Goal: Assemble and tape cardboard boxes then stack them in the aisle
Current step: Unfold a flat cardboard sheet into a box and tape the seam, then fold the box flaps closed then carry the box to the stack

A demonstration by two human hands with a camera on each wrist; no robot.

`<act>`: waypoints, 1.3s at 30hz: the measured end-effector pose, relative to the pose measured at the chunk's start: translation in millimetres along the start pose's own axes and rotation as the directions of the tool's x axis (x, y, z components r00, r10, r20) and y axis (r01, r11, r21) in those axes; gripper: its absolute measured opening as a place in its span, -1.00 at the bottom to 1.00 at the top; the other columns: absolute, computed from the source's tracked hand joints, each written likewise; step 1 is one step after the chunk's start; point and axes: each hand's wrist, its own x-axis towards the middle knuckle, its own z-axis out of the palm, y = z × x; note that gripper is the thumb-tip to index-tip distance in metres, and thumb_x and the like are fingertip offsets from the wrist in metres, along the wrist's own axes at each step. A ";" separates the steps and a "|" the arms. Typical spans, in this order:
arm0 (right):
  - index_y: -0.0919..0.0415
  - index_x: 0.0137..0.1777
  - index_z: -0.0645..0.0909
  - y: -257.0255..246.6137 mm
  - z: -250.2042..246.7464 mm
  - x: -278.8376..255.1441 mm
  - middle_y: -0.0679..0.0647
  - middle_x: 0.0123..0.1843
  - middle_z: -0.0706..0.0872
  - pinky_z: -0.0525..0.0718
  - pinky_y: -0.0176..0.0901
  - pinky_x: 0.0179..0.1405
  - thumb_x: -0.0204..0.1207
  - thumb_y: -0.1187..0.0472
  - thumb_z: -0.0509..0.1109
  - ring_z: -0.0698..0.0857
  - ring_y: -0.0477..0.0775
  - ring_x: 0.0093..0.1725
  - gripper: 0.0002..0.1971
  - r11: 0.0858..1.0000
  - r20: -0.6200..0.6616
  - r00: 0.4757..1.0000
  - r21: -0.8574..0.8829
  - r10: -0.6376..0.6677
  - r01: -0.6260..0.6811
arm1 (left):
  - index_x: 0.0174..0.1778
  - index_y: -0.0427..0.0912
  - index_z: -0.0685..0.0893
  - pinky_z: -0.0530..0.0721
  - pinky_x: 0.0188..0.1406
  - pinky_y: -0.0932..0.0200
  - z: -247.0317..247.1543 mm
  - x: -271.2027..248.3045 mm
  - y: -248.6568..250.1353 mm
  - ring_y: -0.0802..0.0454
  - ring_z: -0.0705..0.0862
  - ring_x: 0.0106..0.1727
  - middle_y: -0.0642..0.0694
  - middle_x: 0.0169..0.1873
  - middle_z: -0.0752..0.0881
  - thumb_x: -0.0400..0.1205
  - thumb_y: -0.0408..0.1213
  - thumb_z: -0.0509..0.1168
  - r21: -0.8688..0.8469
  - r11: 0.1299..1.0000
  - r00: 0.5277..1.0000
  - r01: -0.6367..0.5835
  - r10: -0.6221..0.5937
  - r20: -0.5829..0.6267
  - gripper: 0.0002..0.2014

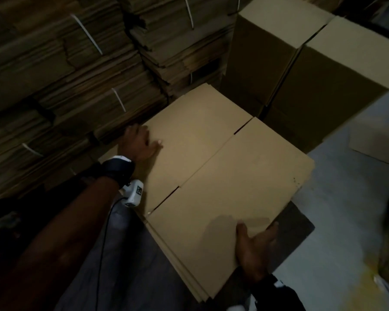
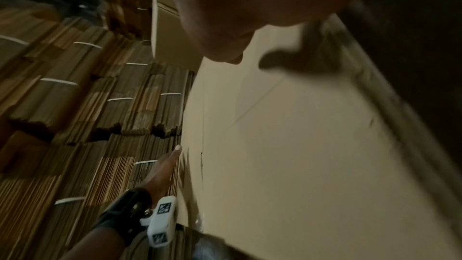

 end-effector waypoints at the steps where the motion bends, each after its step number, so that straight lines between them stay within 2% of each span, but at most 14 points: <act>1: 0.22 0.79 0.02 -0.6 -6.8 2.5 0.28 0.74 0.25 0.31 0.18 0.65 0.53 0.04 0.57 0.30 0.34 0.68 -0.01 0.999 0.002 0.999 -0.009 -0.051 0.051 | 0.57 -0.10 0.42 0.42 0.53 -0.28 2.7 -10.6 10.2 -0.37 0.37 0.59 -0.32 0.58 0.41 0.53 0.48 0.17 0.005 0.998 0.998 -0.057 0.057 -0.021 -0.14; 4: 0.21 0.70 0.24 4.0 -27.7 15.7 0.28 0.60 0.45 0.43 0.22 0.57 0.51 -0.03 0.50 0.45 0.33 0.56 -0.17 0.976 0.051 0.975 -0.014 -0.218 0.219 | 0.54 -0.08 0.49 0.44 0.54 -0.18 13.5 -49.9 48.9 -0.28 0.42 0.57 -0.25 0.55 0.49 0.60 0.31 0.25 -0.108 0.980 0.985 -0.168 0.163 -0.053 -0.30; 7: 0.16 0.62 0.39 8.2 -53.1 32.8 0.17 0.50 0.57 0.53 0.24 0.50 0.54 -0.16 0.36 0.53 0.24 0.50 -0.30 0.941 0.126 0.933 0.010 -0.337 0.338 | 0.39 -0.11 0.63 0.56 0.40 -0.04 25.5 -95.9 98.6 -0.19 0.56 0.43 -0.15 0.35 0.65 0.57 0.32 0.14 -0.219 0.944 0.968 -0.246 0.227 -0.106 -0.34; 9: 0.17 0.49 0.51 11.1 -74.1 49.3 0.14 0.39 0.67 0.60 0.14 0.38 0.61 -0.06 0.39 0.62 0.20 0.40 -0.48 0.911 0.148 0.900 0.014 -0.410 0.413 | 0.29 -0.09 0.68 0.62 0.26 0.01 36.5 -125.7 135.8 -0.15 0.63 0.30 -0.09 0.24 0.70 0.59 0.24 0.17 -0.263 0.918 0.954 -0.295 0.267 -0.139 -0.45; 11: 0.22 0.41 0.57 12.9 -98.3 69.0 0.18 0.31 0.71 0.61 0.02 0.24 0.65 0.08 0.46 0.66 0.24 0.32 -0.60 0.883 0.133 0.879 -0.039 -0.459 0.467 | 0.25 -0.08 0.71 0.66 0.20 0.00 49.4 -151.9 174.1 -0.15 0.67 0.25 -0.07 0.19 0.73 0.60 0.20 0.17 -0.279 0.898 0.938 -0.341 0.304 -0.166 -0.50; 16: 0.23 0.43 0.60 18.6 -165.3 123.0 0.16 0.25 0.76 0.70 0.14 0.22 0.62 0.13 0.48 0.71 0.21 0.26 -0.58 0.835 0.082 0.841 -0.100 -0.534 0.540 | 0.20 -0.02 0.75 0.71 0.13 0.01 87.9 -209.2 278.3 -0.06 0.73 0.14 0.02 0.12 0.77 0.62 0.14 0.20 -0.366 0.847 0.922 -0.386 0.337 -0.193 -0.59; 20: 0.26 0.35 0.65 32.3 -217.3 170.6 0.16 0.17 0.80 0.67 0.03 0.11 0.60 0.12 0.52 0.74 0.22 0.16 -0.62 0.726 0.049 0.739 -0.159 -0.671 0.669 | 0.16 -0.06 0.76 0.69 0.09 0.09 116.7 -242.0 360.5 -0.05 0.74 0.09 0.00 0.07 0.79 0.65 0.08 0.20 -0.344 0.831 0.897 -0.438 0.373 -0.238 -0.62; 23: 0.25 0.29 0.69 41.1 -255.6 209.5 0.15 0.16 0.80 0.69 0.05 0.13 0.60 -0.02 0.40 0.74 0.20 0.17 -0.60 0.658 0.022 0.674 -0.193 -0.739 0.728 | 0.17 -0.07 0.76 0.61 0.09 0.18 131.9 -256.7 418.9 -0.03 0.72 0.12 -0.02 0.09 0.79 0.64 0.11 0.16 -0.350 0.837 0.904 -0.421 0.355 -0.240 -0.58; 25: 0.23 0.26 0.70 42.5 -280.0 234.8 0.13 0.16 0.80 0.68 0.07 0.15 0.60 -0.03 0.37 0.74 0.20 0.19 -0.61 0.614 0.010 0.629 -0.208 -0.777 0.762 | 0.17 -0.08 0.78 0.61 0.10 0.18 136.7 -262.0 453.5 -0.02 0.71 0.11 -0.04 0.09 0.79 0.65 0.08 0.19 -0.336 0.838 0.898 -0.430 0.357 -0.257 -0.60; 27: 0.21 0.23 0.72 41.1 -302.2 258.7 0.12 0.15 0.80 0.69 0.10 0.14 0.60 -0.02 0.40 0.74 0.19 0.18 -0.65 0.572 -0.009 0.586 -0.227 -0.810 0.788 | 0.16 -0.10 0.78 0.68 0.08 0.09 138.7 -262.9 482.3 -0.02 0.72 0.08 -0.06 0.06 0.80 0.68 0.01 0.23 -0.298 0.834 0.875 -0.465 0.383 -0.294 -0.66; 29: 0.20 0.20 0.73 33.7 -319.3 282.5 0.11 0.13 0.80 0.68 0.08 0.12 0.60 0.00 0.41 0.73 0.17 0.17 -0.68 0.535 -0.032 0.544 -0.239 -0.838 0.810 | 0.14 -0.10 0.77 0.71 -0.03 -0.02 137.9 -258.5 507.1 0.00 0.71 0.02 -0.05 0.01 0.79 0.70 -0.05 0.27 -0.279 0.831 0.859 -0.482 0.386 -0.335 -0.73; 31: 0.20 0.19 0.73 21.8 -329.8 310.8 0.10 0.13 0.80 0.65 0.05 0.12 0.60 0.01 0.41 0.73 0.16 0.17 -0.69 0.507 -0.051 0.511 -0.246 -0.858 0.826 | 0.12 -0.09 0.77 0.71 -0.10 0.02 136.5 -248.7 529.8 0.03 0.70 -0.03 -0.02 -0.03 0.78 0.69 -0.06 0.28 -0.246 0.840 0.846 -0.483 0.376 -0.378 -0.75; 35: 0.20 0.19 0.73 -11.5 -333.1 375.7 0.09 0.14 0.79 0.61 0.01 0.12 0.60 0.04 0.43 0.70 0.14 0.19 -0.71 0.445 -0.052 0.446 -0.236 -0.893 0.864 | 0.10 -0.09 0.78 0.66 -0.05 0.16 136.3 -215.0 569.2 0.04 0.70 0.02 -0.01 -0.01 0.79 0.69 -0.04 0.25 -0.177 0.856 0.804 -0.485 0.357 -0.476 -0.72; 39: 0.21 0.20 0.72 -58.9 -326.9 448.1 0.10 0.15 0.78 0.62 0.03 0.14 0.61 0.04 0.43 0.70 0.14 0.21 -0.71 0.364 -0.027 0.367 -0.222 -0.930 0.905 | 0.12 -0.11 0.78 0.71 -0.02 0.03 142.3 -155.4 603.5 0.00 0.72 0.05 -0.02 0.04 0.79 0.70 -0.08 0.29 -0.201 0.870 0.786 -0.451 0.280 -0.551 -0.75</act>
